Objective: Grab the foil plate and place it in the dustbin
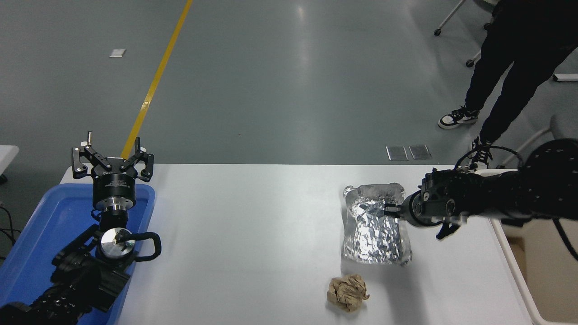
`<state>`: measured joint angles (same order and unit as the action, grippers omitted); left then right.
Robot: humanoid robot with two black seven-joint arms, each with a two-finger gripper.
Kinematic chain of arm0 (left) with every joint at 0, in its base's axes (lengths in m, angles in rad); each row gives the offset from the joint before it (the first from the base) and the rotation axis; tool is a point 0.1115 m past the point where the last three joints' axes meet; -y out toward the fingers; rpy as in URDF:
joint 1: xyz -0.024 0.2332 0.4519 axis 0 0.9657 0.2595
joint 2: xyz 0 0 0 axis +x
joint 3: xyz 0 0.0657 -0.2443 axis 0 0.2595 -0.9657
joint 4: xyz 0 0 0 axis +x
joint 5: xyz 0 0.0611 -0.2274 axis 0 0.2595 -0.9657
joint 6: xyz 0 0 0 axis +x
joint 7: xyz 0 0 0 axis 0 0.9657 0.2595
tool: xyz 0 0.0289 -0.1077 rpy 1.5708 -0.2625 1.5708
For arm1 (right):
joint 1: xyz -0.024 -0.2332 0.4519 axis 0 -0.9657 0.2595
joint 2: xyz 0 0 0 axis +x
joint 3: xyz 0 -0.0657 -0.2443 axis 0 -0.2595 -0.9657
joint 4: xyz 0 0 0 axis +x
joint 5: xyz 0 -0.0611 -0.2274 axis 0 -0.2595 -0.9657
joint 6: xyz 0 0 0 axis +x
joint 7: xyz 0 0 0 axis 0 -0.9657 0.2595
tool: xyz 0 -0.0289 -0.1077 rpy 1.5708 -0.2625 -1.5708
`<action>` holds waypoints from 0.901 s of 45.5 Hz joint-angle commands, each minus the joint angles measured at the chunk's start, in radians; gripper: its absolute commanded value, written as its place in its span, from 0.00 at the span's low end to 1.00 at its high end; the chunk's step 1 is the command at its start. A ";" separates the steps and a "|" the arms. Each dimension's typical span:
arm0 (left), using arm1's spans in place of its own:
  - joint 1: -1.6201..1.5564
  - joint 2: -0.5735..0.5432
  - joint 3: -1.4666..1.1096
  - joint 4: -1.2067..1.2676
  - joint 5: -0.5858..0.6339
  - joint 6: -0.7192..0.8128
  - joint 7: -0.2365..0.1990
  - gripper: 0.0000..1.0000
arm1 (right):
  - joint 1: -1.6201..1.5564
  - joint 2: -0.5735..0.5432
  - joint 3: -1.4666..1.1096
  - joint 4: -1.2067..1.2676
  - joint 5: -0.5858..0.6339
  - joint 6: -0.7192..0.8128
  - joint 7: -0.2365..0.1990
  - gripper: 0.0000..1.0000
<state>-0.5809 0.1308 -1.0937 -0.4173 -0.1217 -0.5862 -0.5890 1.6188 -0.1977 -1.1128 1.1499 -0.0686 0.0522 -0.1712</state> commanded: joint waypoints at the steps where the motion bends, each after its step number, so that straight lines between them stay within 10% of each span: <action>1: 0.001 0.001 0.000 0.000 -0.001 0.000 0.000 0.99 | 0.447 -0.114 -0.142 0.281 0.000 0.079 0.012 0.00; 16: 0.001 0.003 0.000 0.000 -0.001 0.000 0.000 0.99 | 0.955 -0.138 -0.212 0.313 -0.013 0.423 0.064 0.00; 41: 0.001 0.001 0.000 0.000 -0.001 0.000 -0.002 0.99 | 0.825 -0.337 -0.558 0.192 -0.307 0.269 0.064 0.00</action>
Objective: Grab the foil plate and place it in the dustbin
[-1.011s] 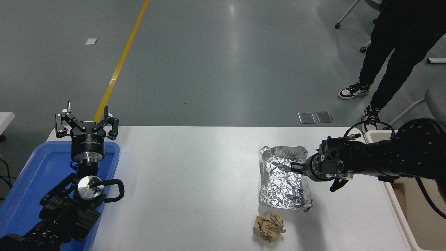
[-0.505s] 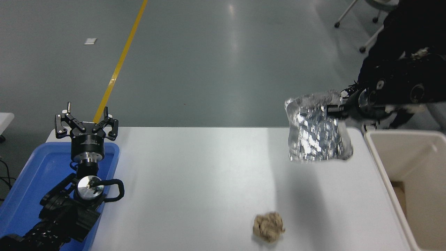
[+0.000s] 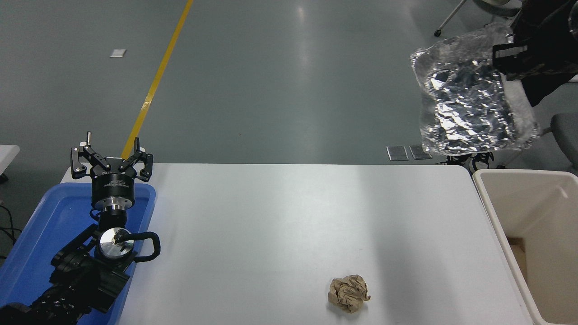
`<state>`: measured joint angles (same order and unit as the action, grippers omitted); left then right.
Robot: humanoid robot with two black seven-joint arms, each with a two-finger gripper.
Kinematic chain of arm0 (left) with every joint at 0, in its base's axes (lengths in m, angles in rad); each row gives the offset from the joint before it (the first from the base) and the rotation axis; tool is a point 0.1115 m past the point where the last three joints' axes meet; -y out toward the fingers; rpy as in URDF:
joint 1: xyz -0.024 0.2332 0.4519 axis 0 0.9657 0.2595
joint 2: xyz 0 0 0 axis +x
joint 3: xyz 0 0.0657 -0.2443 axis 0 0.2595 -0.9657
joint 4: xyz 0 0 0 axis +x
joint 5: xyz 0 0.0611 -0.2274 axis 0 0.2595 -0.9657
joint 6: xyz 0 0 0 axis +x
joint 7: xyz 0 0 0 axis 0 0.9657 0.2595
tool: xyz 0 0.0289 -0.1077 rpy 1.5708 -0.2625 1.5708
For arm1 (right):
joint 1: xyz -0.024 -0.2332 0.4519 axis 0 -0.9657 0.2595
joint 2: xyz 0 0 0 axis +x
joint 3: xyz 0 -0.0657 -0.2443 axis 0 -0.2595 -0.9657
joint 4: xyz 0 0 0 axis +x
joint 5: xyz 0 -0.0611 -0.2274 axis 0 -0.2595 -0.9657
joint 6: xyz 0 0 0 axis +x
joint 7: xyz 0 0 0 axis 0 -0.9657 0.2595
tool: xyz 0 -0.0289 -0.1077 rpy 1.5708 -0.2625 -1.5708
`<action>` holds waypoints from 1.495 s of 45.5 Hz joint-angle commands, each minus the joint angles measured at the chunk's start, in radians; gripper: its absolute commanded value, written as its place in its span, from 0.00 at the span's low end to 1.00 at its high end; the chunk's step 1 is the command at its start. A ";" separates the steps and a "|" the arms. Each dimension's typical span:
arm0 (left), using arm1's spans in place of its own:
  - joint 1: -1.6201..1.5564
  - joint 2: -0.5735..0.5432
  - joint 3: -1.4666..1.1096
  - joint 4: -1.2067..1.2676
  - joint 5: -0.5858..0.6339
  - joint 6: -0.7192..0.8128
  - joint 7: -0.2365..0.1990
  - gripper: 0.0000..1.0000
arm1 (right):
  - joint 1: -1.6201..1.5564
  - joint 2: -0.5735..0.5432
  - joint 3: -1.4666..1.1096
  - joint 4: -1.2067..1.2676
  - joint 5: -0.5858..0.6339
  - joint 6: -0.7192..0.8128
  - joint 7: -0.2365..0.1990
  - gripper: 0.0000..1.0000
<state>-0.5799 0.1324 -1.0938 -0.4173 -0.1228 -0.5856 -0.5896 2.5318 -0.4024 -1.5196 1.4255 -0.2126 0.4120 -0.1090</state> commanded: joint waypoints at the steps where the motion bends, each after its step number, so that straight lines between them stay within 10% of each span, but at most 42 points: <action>1: 0.000 0.000 0.000 0.000 0.000 0.000 -0.001 0.99 | -0.108 -0.151 -0.162 -0.101 -0.172 -0.105 0.002 0.00; 21: 0.000 0.000 0.000 0.000 0.000 0.000 -0.001 0.99 | -0.878 -0.460 0.129 -0.519 -0.188 -0.490 0.000 0.00; 38: 0.000 0.000 0.000 0.000 0.000 0.000 -0.001 0.99 | -1.720 -0.323 0.895 -0.991 -0.183 -0.564 -0.008 0.00; 57: 0.000 0.000 0.000 0.000 0.000 0.001 -0.001 0.99 | -1.904 -0.156 0.949 -1.114 -0.182 -0.599 -0.006 0.00; 60: -0.001 0.000 0.000 0.000 0.000 0.001 -0.001 0.99 | -1.903 -0.151 0.918 -1.110 -0.182 -0.602 -0.006 0.28; 63: -0.001 0.000 0.000 0.000 0.000 0.001 -0.001 0.99 | -1.888 -0.150 0.898 -1.103 -0.180 -0.602 -0.005 1.00; 68: -0.001 0.000 0.000 0.000 0.000 0.000 0.000 0.99 | -1.811 -0.159 0.871 -1.073 -0.189 -0.595 -0.005 1.00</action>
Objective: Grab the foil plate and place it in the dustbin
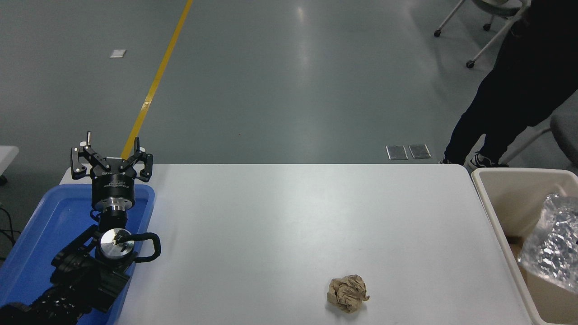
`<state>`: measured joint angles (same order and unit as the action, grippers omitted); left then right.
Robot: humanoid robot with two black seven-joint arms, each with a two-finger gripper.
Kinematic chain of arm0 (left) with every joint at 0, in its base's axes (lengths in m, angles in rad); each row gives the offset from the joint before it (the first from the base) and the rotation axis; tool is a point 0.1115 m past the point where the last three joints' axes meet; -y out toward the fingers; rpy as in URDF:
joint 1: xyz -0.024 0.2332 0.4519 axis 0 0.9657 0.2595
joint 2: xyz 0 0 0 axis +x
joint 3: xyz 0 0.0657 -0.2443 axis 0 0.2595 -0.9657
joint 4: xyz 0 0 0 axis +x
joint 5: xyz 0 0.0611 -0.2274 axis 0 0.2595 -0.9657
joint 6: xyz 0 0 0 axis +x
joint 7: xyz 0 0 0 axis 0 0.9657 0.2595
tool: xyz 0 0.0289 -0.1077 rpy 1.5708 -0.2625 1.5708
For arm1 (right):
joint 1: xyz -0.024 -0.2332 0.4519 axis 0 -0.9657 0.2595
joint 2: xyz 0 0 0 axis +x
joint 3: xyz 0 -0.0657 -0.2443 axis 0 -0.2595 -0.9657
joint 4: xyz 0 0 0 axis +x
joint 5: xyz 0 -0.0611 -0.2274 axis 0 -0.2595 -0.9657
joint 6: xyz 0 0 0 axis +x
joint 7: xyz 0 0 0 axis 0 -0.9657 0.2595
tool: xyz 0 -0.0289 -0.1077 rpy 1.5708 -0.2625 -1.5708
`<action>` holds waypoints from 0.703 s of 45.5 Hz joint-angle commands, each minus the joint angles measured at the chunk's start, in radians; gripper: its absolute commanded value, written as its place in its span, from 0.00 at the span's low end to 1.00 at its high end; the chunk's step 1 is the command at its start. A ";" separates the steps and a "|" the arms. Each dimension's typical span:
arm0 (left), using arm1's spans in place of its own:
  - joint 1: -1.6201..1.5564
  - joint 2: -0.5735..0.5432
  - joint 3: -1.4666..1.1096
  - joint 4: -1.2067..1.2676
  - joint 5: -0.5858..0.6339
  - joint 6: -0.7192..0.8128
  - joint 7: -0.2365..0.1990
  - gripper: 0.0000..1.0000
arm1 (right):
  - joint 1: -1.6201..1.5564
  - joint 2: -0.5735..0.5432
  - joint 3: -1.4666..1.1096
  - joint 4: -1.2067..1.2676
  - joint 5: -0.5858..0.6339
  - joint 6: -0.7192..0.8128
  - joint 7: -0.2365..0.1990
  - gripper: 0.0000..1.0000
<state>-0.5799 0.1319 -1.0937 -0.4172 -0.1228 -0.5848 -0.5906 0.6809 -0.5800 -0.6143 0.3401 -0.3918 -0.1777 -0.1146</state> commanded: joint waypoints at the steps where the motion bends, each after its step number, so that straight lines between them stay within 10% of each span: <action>1: -0.002 0.000 0.000 0.000 0.000 -0.001 0.000 0.99 | 0.066 0.011 -0.048 0.022 -0.010 -0.002 0.001 1.00; 19: -0.002 0.000 0.000 0.000 0.000 -0.001 0.002 0.99 | 0.917 -0.153 -0.671 0.666 -0.005 0.033 0.000 1.00; 32: 0.000 0.000 0.000 0.000 0.000 -0.001 0.002 0.99 | 1.379 -0.097 -0.648 0.919 0.010 0.524 0.003 1.00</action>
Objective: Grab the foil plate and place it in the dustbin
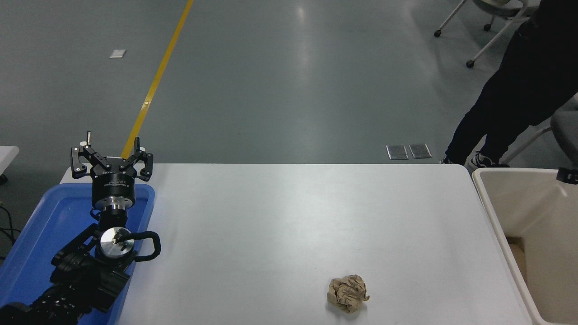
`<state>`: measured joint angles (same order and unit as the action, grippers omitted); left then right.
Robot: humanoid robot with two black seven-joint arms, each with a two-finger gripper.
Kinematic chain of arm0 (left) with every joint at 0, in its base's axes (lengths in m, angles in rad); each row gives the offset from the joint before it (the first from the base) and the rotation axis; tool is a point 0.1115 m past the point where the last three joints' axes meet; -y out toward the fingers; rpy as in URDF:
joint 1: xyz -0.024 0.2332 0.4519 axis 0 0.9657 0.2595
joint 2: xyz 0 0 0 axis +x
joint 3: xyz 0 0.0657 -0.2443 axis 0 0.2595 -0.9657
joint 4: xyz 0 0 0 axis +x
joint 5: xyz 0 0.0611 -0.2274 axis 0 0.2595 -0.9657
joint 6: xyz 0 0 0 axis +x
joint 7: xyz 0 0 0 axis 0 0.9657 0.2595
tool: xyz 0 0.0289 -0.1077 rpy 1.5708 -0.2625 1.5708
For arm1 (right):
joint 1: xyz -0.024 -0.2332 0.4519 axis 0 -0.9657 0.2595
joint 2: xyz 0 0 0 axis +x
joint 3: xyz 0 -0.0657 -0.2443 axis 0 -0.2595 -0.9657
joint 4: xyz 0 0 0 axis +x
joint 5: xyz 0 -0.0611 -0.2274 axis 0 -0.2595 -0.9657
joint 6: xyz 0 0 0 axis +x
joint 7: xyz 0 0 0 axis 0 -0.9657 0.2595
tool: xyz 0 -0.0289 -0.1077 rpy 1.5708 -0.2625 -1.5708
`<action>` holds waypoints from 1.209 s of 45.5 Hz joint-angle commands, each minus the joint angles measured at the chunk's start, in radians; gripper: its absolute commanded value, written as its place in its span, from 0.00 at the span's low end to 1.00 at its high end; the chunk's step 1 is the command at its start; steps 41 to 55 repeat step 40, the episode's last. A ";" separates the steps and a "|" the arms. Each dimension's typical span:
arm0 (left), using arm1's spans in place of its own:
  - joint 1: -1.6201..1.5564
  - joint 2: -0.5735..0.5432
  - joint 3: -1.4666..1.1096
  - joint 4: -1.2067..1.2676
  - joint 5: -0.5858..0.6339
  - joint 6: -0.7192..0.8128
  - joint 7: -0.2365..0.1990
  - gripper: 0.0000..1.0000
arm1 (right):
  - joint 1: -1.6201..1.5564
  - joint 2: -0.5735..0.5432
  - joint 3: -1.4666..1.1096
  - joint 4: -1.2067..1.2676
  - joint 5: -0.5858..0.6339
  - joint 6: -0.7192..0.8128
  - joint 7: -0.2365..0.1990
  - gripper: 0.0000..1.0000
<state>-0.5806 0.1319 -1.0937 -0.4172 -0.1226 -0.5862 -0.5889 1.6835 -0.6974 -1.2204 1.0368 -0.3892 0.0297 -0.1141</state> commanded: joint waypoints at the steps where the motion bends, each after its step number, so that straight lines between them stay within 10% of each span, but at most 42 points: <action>1: 0.001 0.000 0.000 0.000 0.000 0.000 0.000 0.99 | 0.396 0.021 -0.022 0.244 0.007 0.367 0.002 1.00; 10: 0.001 0.000 0.000 0.000 0.000 0.000 0.000 0.99 | 0.542 0.036 0.122 0.403 0.087 0.631 0.001 1.00; 24: 0.001 0.000 0.000 0.000 -0.002 0.000 -0.002 0.99 | 0.620 0.286 0.185 0.450 0.592 0.745 0.004 1.00; 55: 0.001 0.000 0.000 0.002 -0.002 0.002 -0.003 0.99 | 0.696 0.332 0.170 0.494 0.601 0.756 0.002 1.00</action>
